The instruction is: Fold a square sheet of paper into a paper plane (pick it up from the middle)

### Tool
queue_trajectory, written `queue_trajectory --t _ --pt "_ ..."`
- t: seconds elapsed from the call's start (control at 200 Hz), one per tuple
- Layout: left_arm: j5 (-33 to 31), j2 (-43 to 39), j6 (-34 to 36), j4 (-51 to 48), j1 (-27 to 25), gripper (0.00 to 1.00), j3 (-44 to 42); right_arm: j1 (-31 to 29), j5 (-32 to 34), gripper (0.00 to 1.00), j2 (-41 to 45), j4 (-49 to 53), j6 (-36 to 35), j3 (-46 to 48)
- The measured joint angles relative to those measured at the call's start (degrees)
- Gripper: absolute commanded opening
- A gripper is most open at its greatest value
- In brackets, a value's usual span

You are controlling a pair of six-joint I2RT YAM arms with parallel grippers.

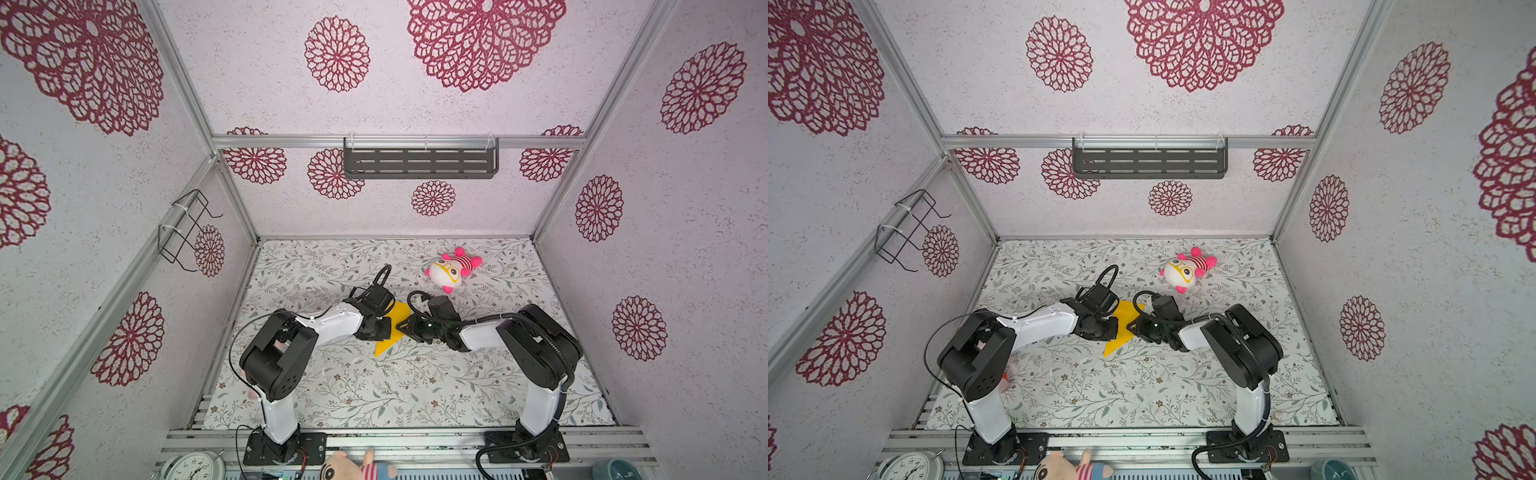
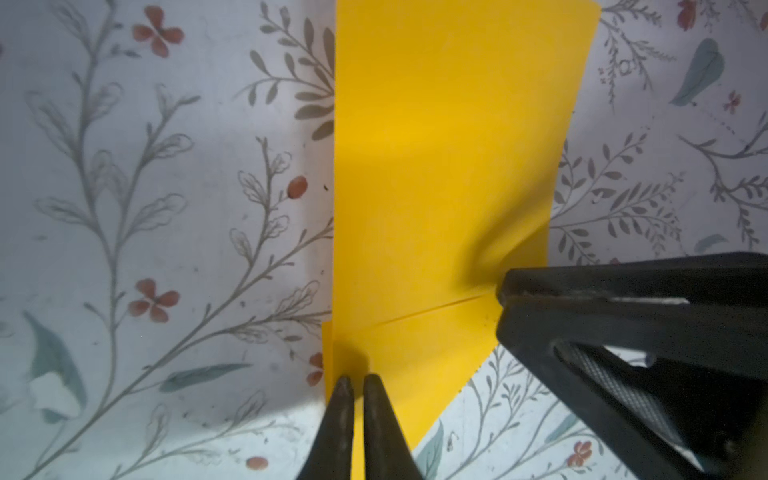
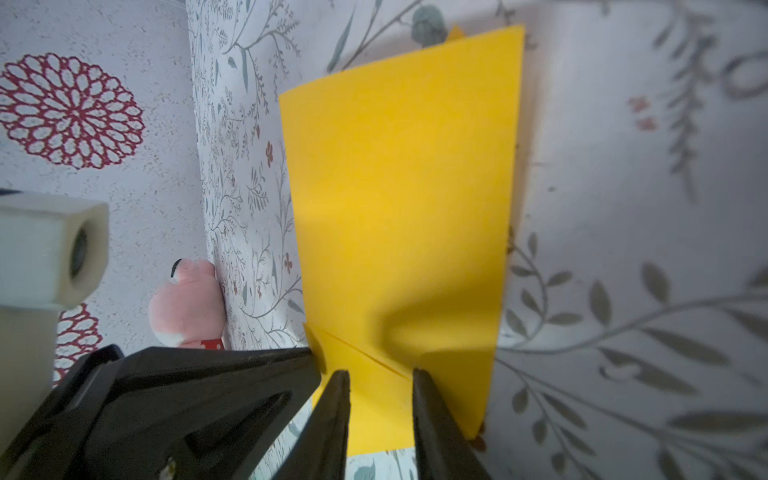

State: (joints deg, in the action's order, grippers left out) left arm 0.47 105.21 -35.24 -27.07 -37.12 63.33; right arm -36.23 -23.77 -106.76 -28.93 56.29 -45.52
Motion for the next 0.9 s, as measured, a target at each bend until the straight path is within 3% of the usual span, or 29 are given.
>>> queue_trajectory --t 0.265,0.4,0.715,0.901 --pt "-0.83 1.31 -0.09 0.09 0.0 0.03 0.11 3.41 0.04 0.47 8.26 -3.17 0.42 6.69" --pt "-0.76 1.33 -0.13 0.13 0.0 0.03 0.11 4.85 0.42 0.49 10.58 -2.73 0.35 8.09" --pt "1.62 1.33 -0.61 0.63 0.98 0.03 -0.09 4.76 -2.29 0.47 5.33 -0.76 1.81 6.32" --pt "3.1 1.33 -0.98 1.03 1.53 0.03 -0.26 4.04 -5.49 0.43 0.72 -5.29 4.5 3.91"
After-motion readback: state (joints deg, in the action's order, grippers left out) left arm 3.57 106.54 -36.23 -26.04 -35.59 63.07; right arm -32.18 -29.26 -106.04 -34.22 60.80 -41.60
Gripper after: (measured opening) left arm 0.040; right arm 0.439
